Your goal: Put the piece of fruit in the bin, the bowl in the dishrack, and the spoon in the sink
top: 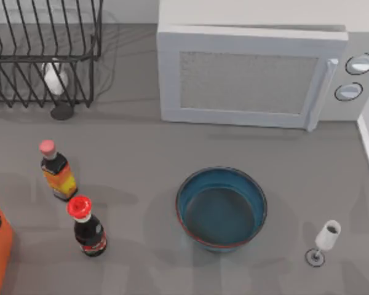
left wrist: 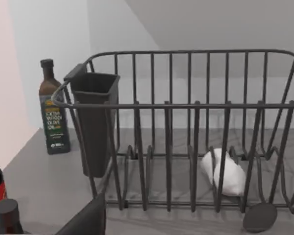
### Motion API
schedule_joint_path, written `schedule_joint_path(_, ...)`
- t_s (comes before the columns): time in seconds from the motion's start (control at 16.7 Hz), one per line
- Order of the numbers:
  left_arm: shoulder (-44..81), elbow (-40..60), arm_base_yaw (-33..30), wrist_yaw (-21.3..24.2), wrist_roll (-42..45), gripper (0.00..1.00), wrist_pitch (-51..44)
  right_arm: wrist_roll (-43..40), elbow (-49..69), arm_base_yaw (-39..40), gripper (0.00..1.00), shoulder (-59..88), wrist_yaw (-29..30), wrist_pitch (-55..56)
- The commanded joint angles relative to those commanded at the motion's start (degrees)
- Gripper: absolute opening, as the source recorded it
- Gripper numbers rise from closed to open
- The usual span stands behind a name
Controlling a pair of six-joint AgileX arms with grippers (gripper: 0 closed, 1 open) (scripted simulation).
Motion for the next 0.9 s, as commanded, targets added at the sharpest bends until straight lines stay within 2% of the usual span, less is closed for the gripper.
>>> schedule_joint_path(0.24, 0.1, 0.4, 1.7, -1.5, 1.8, 1.0, 0.1, 0.0, 0.0, 0.0, 1.0, 0.0, 0.0, 0.0)
schedule_joint_path(0.48, 5.5, 6.1, -1.3, -1.3, -1.1, 1.0, -4.3, 0.0, 0.0, 0.0, 1.0, 0.0, 0.0, 0.0)
schedule_joint_path(0.66, 15.7, 16.6, -6.1, -1.1, -5.8, 1.0, -11.8, 0.0, 0.0, 0.0, 1.0, 0.0, 0.0, 0.0)
schedule_joint_path(0.9, 37.3, 38.7, -14.8, -1.0, -14.4, 1.0, -26.1, 0.0, 0.0, 0.0, 1.0, 0.0, 0.0, 0.0)
